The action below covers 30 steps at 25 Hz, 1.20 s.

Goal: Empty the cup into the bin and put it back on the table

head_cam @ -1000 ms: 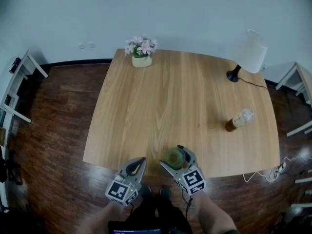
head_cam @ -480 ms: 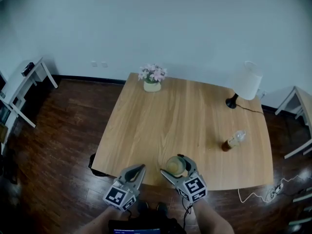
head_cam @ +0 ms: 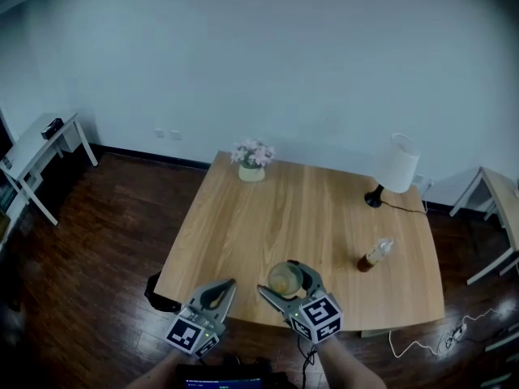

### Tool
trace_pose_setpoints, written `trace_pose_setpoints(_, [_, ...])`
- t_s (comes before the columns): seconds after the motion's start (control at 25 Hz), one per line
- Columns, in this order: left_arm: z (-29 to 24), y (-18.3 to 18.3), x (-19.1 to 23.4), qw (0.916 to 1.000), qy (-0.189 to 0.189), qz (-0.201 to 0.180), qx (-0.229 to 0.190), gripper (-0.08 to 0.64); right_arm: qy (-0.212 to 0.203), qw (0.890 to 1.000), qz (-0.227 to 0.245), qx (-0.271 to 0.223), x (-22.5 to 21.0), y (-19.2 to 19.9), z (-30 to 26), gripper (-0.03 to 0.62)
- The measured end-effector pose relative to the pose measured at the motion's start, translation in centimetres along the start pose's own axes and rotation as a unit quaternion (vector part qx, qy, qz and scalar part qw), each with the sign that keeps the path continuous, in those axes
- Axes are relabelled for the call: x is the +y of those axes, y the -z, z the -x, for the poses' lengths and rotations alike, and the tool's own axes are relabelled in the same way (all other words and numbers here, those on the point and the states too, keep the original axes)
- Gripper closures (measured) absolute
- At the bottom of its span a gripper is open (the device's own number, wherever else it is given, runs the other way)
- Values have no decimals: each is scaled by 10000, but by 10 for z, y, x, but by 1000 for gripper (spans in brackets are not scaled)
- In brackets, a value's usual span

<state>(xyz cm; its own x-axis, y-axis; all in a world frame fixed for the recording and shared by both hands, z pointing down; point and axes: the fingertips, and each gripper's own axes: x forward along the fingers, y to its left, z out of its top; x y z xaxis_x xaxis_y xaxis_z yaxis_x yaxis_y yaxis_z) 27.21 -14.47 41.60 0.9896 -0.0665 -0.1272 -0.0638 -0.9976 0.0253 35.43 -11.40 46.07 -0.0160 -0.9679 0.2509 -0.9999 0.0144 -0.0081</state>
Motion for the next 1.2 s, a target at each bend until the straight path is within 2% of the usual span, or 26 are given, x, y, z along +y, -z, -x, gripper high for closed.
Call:
trace_pose_setpoints(0.2, [-3, -29, -1, 9996, 12, -118, -254, 568, -60, 10000, 33, -71, 2, -24, 12, 190])
trace_pose_setpoints(0.36, [-2, -41, -1, 9989, -69, -200, -420, 568, 44, 9999, 45, -139, -3, -34, 20, 190])
trace_pose_setpoints(0.56, [1, -50, 3, 9985, -203, -255, -432, 568, -61, 9998, 148, -68, -6, -43, 21, 190])
trace_pose_setpoints(0.96, [45, -68, 26, 9927, -943, -526, -545, 568, -702, 9966, 435, 55, 19, -59, -8, 190])
trace_pose_setpoints(1.2, [93, -79, 46, 9816, -1670, -671, -630, 568, -1363, 9882, 689, 80, 55, -73, -35, 190])
